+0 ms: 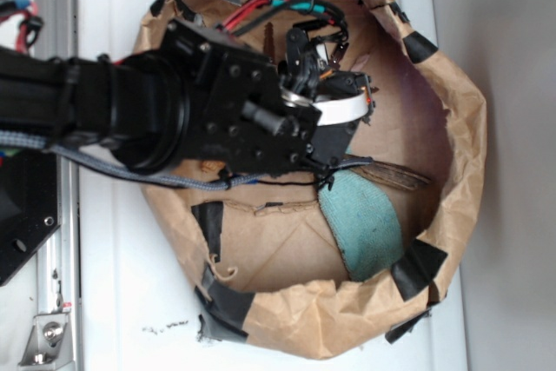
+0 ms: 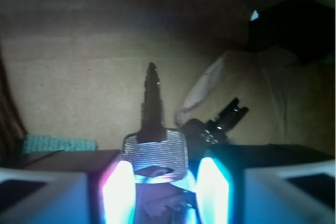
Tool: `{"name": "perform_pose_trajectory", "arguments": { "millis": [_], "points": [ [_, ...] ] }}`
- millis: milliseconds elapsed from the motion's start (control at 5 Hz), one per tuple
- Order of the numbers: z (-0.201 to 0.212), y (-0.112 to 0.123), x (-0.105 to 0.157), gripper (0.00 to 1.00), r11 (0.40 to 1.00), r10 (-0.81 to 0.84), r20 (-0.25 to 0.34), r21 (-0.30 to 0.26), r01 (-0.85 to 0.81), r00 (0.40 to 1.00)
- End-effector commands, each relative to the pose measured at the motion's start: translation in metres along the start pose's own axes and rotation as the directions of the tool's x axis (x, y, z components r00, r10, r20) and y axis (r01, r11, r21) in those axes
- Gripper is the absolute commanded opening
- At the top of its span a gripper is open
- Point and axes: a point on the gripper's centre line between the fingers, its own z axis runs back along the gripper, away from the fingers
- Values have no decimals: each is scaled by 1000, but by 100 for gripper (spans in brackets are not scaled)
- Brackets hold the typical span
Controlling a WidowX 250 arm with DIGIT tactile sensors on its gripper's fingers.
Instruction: Grab the silver keys.
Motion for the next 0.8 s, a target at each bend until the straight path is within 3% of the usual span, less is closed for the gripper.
{"name": "perform_pose_trajectory", "arguments": {
  "millis": [0, 200, 600],
  "points": [
    [-3, 18, -3, 0, 998, 40, 1, 47, -40, 999],
    [-8, 17, -12, 0, 997, 13, -44, 73, -10, 999],
    [3, 18, -14, 0, 999, 2, -43, 47, 0, 999]
  ]
}}
